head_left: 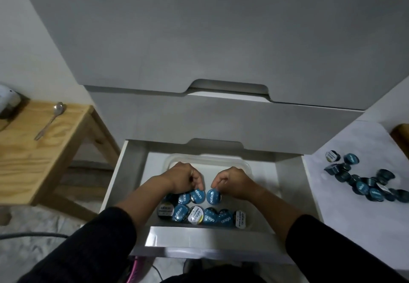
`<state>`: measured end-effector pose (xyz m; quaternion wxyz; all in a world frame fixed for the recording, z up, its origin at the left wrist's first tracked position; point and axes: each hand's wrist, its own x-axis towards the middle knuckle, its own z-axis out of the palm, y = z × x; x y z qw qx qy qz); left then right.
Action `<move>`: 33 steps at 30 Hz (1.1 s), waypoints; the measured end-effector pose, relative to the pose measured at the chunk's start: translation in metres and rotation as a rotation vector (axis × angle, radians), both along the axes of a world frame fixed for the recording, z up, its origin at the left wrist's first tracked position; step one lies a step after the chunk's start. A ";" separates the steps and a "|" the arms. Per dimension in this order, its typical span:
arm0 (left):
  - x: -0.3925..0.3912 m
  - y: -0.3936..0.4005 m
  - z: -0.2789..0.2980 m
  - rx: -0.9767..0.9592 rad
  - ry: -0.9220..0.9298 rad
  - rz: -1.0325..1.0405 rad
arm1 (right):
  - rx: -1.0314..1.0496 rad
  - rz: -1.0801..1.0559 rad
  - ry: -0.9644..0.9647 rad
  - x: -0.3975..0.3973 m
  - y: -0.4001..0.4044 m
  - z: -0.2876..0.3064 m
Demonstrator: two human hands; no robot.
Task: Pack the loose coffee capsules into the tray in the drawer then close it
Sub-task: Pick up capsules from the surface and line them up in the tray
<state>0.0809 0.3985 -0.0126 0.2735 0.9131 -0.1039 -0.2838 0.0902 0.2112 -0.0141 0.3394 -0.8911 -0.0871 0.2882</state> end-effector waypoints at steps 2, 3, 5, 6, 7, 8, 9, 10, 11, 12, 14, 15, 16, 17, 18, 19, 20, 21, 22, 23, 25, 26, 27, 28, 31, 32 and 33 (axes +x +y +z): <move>-0.001 0.001 0.001 0.001 0.008 -0.019 | 0.000 0.000 -0.005 -0.001 0.002 -0.001; -0.001 0.002 0.001 0.003 0.014 -0.026 | 0.000 -0.004 -0.007 -0.001 0.002 -0.001; -0.002 0.002 0.003 0.009 0.016 -0.035 | 0.002 -0.008 0.001 -0.001 0.002 -0.002; -0.002 0.002 0.003 0.011 0.012 -0.037 | 0.002 -0.008 0.004 -0.001 0.002 -0.003; -0.003 0.003 0.004 0.012 0.007 -0.035 | 0.001 -0.007 0.005 -0.001 0.001 -0.003; -0.004 0.003 0.005 0.010 0.004 -0.029 | 0.000 -0.009 0.005 -0.001 0.001 -0.003; -0.004 0.003 0.005 0.004 0.002 -0.018 | 0.000 -0.013 0.005 -0.002 0.000 -0.004; -0.005 0.003 0.006 -0.006 0.002 -0.006 | 0.000 -0.020 0.010 -0.002 0.000 -0.003; -0.005 0.004 0.006 -0.016 0.002 0.007 | 0.000 -0.028 0.019 -0.003 -0.001 -0.003; -0.006 0.004 0.007 -0.022 0.002 0.018 | 0.001 -0.032 0.031 -0.003 -0.001 -0.002; -0.007 0.004 0.010 -0.013 -0.001 0.036 | 0.002 -0.023 0.040 -0.005 -0.001 -0.001; -0.008 0.003 0.012 -0.003 -0.008 0.046 | -0.004 -0.011 0.033 -0.006 0.000 0.001; -0.010 0.003 0.014 0.012 -0.026 0.057 | -0.016 0.002 0.013 -0.007 0.001 0.002; -0.012 0.001 0.017 0.039 -0.054 0.070 | -0.028 0.010 -0.015 -0.008 0.002 0.004; -0.015 0.000 0.019 0.070 -0.085 0.088 | -0.035 0.014 -0.050 -0.010 0.003 0.006; -0.018 -0.002 0.022 0.097 -0.117 0.116 | -0.043 0.016 -0.093 -0.013 0.005 0.008; -0.023 -0.004 0.024 0.116 -0.148 0.152 | -0.057 0.022 -0.152 -0.015 0.007 0.010; -0.028 -0.007 0.027 0.129 -0.182 0.193 | -0.084 0.038 -0.215 -0.018 0.009 0.011; -0.034 -0.010 0.029 0.139 -0.227 0.230 | -0.123 0.059 -0.281 -0.022 0.009 0.012; -0.040 -0.014 0.031 0.144 -0.277 0.263 | -0.171 0.065 -0.351 -0.026 0.011 0.013; -0.051 -0.023 0.035 0.138 -0.379 0.322 | -0.250 0.044 -0.556 -0.037 0.013 0.016; -0.057 -0.028 0.036 0.139 -0.423 0.352 | -0.262 0.019 -0.682 -0.043 0.014 0.017; -0.063 -0.032 0.038 0.146 -0.466 0.383 | -0.241 -0.008 -0.787 -0.049 0.014 0.016; -0.067 -0.036 0.040 0.158 -0.507 0.409 | -0.221 -0.032 -0.895 -0.053 0.012 0.015; -0.079 -0.046 0.048 0.185 -0.572 0.474 | -0.209 -0.064 -1.084 -0.063 0.004 0.014; -0.083 -0.050 0.050 0.192 -0.568 0.489 | -0.207 -0.065 -1.131 -0.067 0.000 0.015; -0.086 -0.053 0.052 0.199 -0.560 0.494 | -0.218 -0.070 -1.169 -0.070 -0.004 0.014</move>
